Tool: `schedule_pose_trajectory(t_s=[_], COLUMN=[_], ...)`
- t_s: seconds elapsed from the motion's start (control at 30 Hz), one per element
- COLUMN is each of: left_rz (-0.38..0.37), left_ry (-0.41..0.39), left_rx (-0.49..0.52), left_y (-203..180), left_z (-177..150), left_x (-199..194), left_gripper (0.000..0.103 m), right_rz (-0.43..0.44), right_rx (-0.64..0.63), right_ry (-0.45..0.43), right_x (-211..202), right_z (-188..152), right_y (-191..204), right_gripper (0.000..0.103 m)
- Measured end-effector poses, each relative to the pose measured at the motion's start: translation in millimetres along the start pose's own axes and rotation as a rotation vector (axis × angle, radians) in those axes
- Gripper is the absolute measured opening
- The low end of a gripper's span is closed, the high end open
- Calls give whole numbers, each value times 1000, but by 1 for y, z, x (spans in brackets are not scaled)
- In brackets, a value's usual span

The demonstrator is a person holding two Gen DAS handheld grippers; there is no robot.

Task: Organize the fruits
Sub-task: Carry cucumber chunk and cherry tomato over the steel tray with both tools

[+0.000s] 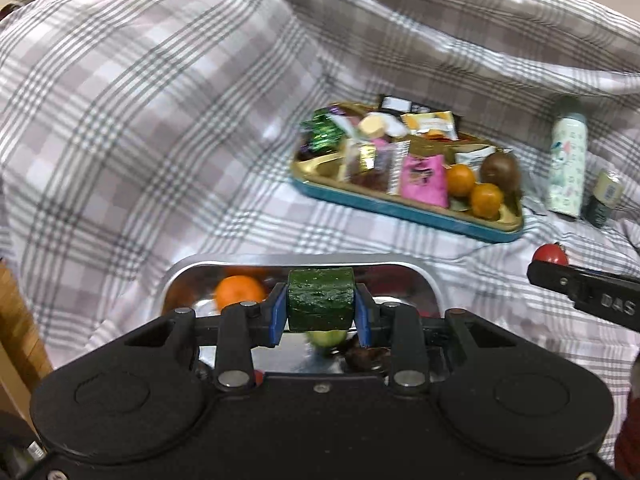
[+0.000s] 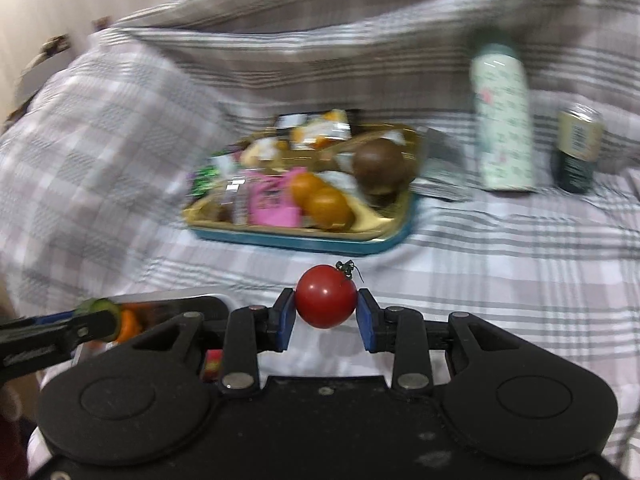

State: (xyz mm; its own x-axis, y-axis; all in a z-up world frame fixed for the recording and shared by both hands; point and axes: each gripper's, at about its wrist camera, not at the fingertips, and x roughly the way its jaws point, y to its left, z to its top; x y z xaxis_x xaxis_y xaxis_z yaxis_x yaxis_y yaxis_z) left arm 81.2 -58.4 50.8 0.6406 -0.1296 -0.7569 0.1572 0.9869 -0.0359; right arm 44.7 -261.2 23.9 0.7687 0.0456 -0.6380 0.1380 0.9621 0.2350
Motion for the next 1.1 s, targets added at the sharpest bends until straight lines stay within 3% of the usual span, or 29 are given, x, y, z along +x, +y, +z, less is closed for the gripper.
schedule_pose_trajectory(t_s=[0.2,0.47,1.1], left_rz=[33,63,101], left_ry=[26,53,82], left_rx=[-27,-23,-61], left_y=[18,32,49], left_z=[-9,-16,-18], left_x=[6,16,30], left_gripper=[42,42,42], right_rz=[147,244,289], right_rx=[-109,-183,-228], right_ry=[-28,16,52], right_x=[-11,-5,6], right_z=[-17,-35,-45], right_y=[40,73,98], right_gripper=[34,34,35])
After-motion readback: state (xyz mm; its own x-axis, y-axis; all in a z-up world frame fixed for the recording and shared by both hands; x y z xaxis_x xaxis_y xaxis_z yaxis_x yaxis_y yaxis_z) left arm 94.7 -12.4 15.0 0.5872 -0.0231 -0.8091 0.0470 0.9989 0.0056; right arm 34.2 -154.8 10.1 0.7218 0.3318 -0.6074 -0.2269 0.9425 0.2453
